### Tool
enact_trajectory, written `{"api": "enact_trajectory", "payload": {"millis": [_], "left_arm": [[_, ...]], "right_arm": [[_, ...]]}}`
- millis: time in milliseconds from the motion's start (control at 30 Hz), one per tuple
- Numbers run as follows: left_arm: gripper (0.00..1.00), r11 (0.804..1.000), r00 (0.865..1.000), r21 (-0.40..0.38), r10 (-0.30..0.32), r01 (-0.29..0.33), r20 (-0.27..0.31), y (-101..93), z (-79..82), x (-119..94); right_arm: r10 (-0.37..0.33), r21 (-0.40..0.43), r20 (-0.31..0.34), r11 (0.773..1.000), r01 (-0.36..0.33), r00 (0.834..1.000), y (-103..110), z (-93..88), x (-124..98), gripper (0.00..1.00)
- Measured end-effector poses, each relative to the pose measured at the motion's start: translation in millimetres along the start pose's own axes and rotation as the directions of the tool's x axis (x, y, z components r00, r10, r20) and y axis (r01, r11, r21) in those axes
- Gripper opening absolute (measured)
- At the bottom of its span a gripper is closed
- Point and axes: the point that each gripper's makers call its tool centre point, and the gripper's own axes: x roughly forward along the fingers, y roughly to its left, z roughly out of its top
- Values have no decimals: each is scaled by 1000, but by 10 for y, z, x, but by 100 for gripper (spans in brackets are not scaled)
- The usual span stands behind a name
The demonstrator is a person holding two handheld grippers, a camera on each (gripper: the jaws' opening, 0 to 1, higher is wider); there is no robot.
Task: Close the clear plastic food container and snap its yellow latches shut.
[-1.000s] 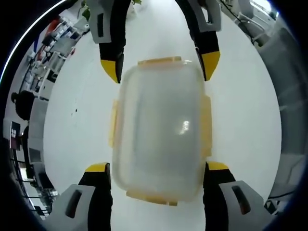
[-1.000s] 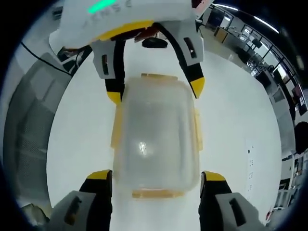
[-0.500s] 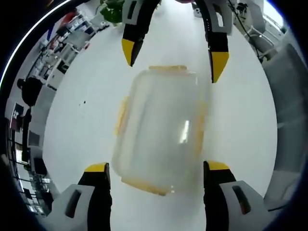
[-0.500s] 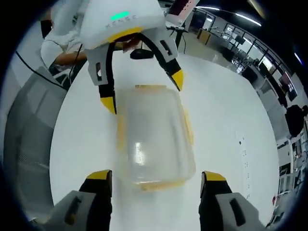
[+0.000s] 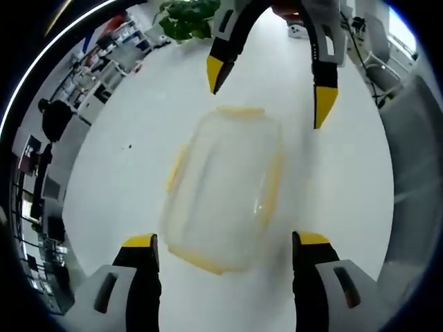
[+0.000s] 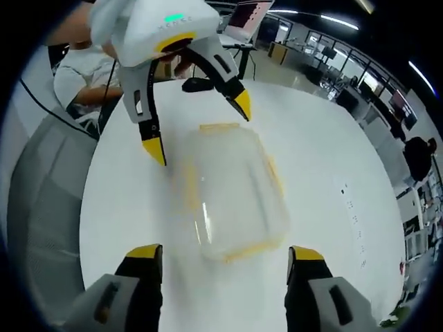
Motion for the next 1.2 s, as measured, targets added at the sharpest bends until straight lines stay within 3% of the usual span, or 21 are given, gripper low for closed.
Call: {"api": "enact_trajectory", "payload": {"millis": [333,467,1200], "left_arm": [[78,1000,1000,-13,25,-25,18,-93,-9,-67],[78,999,999,-13,40,-39,35,-113,1,-128],[78,987,982,-157,53,-24,181,-365,50,-313]], "right_arm": [[-49,54,25,997,48,998,136,-86,-44,71],[-91,122,53,989,84,994,142,-87,-91,71],[-123,235,165,969,82,979,411,-78,-245,70]]}}
